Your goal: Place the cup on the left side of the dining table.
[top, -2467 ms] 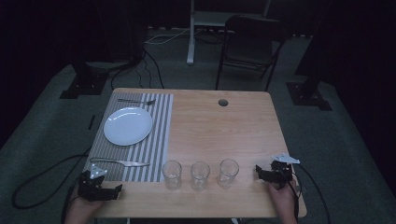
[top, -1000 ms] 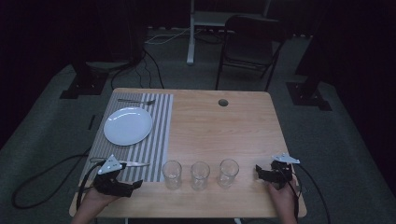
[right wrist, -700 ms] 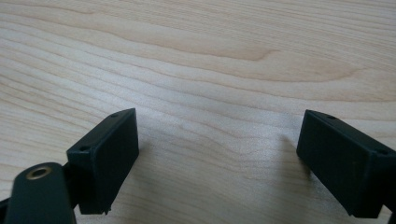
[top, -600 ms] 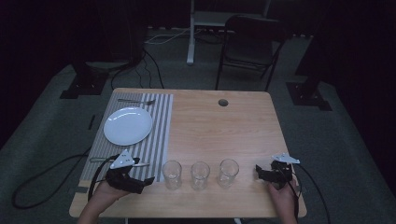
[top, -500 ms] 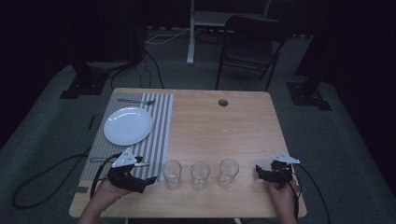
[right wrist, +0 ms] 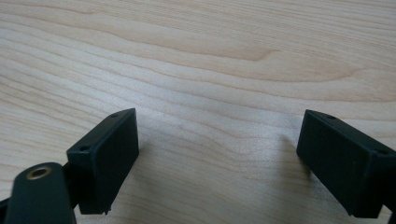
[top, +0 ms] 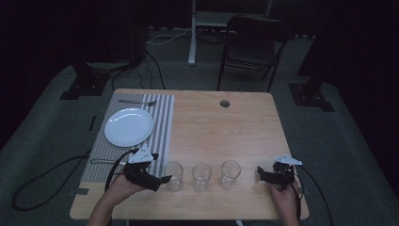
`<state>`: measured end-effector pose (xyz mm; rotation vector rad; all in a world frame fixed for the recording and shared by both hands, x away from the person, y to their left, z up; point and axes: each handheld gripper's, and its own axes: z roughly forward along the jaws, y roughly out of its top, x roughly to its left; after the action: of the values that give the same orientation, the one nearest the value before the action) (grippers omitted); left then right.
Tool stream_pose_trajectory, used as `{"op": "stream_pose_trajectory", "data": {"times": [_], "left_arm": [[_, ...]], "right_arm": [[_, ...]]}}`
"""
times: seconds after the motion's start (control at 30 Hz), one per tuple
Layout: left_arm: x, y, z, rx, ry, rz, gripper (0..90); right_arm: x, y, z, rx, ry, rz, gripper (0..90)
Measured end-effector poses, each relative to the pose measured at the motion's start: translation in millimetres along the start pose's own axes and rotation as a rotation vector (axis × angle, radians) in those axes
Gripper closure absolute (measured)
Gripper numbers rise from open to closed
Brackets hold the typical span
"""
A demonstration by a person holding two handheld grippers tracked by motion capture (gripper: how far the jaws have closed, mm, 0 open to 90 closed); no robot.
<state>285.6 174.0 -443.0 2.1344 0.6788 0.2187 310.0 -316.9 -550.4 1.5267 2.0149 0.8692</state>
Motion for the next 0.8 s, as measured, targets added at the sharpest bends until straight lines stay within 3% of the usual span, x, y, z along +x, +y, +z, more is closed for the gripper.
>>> {"op": "stream_pose_trajectory", "data": {"times": [0.1,0.3,0.63,0.8], "left_arm": [[-4.3,7.7,9.9,0.027,-0.024,0.032,4.1],[-9.1,17.9,22.8,0.046,-0.047,0.051,4.1],[-18.4,37.1,37.3,0.048,-0.088,0.078,4.1],[-23.3,51.5,43.7,0.054,-0.107,0.114,4.1]], "right_arm": [[0.0,0.0,0.0,0.000,0.000,0.000,12.4],[0.0,0.0,0.1,-0.001,0.000,0.000,12.4],[0.0,0.0,0.1,-0.001,0.000,0.000,12.4],[0.0,0.0,0.1,-0.001,0.000,0.000,12.4]]}}
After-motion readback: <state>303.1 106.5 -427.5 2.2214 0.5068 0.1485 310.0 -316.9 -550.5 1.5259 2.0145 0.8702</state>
